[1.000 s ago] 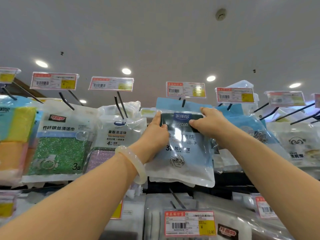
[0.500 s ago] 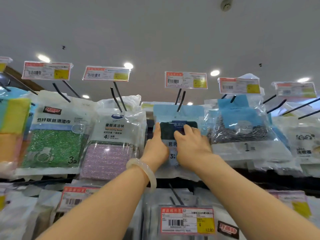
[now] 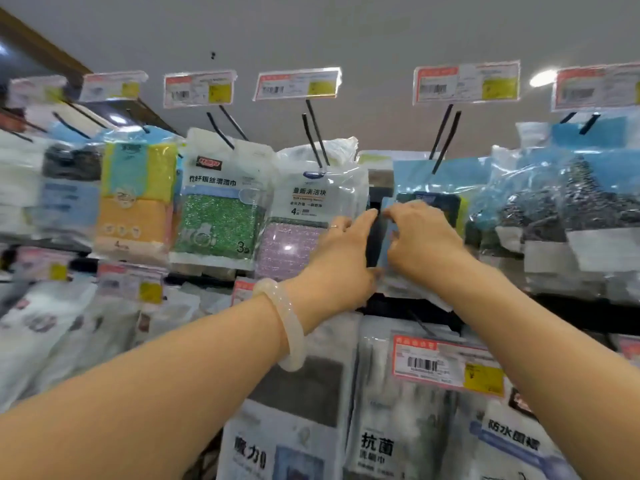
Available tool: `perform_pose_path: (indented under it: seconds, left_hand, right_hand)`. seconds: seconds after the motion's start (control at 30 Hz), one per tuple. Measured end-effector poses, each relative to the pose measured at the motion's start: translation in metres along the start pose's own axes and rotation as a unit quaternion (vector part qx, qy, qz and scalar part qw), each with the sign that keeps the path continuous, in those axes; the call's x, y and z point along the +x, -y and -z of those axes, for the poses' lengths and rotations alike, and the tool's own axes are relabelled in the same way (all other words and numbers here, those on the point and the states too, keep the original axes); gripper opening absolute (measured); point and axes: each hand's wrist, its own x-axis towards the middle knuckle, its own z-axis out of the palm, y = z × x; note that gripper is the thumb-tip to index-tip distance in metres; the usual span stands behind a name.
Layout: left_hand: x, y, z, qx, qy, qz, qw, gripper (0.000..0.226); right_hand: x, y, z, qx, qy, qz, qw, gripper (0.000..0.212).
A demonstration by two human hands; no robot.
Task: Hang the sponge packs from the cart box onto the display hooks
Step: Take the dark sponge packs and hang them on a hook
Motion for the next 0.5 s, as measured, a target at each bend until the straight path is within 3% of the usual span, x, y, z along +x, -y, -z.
perform_pose_path:
  seconds: [0.13, 0.33, 0.5]
  left_hand:
    - [-0.042, 0.039, 0.044, 0.134, -0.057, 0.036, 0.989, 0.081]
    - [-0.123, 0.116, 0.138, 0.227, -0.056, 0.144, 0.962, 0.081]
    - [-0.223, 0.191, 0.229, 0.341, -0.011, 0.265, 0.902, 0.083]
  right_hand:
    - [-0.013, 0.065, -0.019, 0.082, 0.012, 0.097, 0.992, 0.048]
    - [-0.043, 0.184, -0.048, 0.147, 0.036, 0.204, 0.967, 0.051]
    - [-0.079, 0.315, -0.067, 0.165, 0.100, 0.293, 0.937, 0.051]
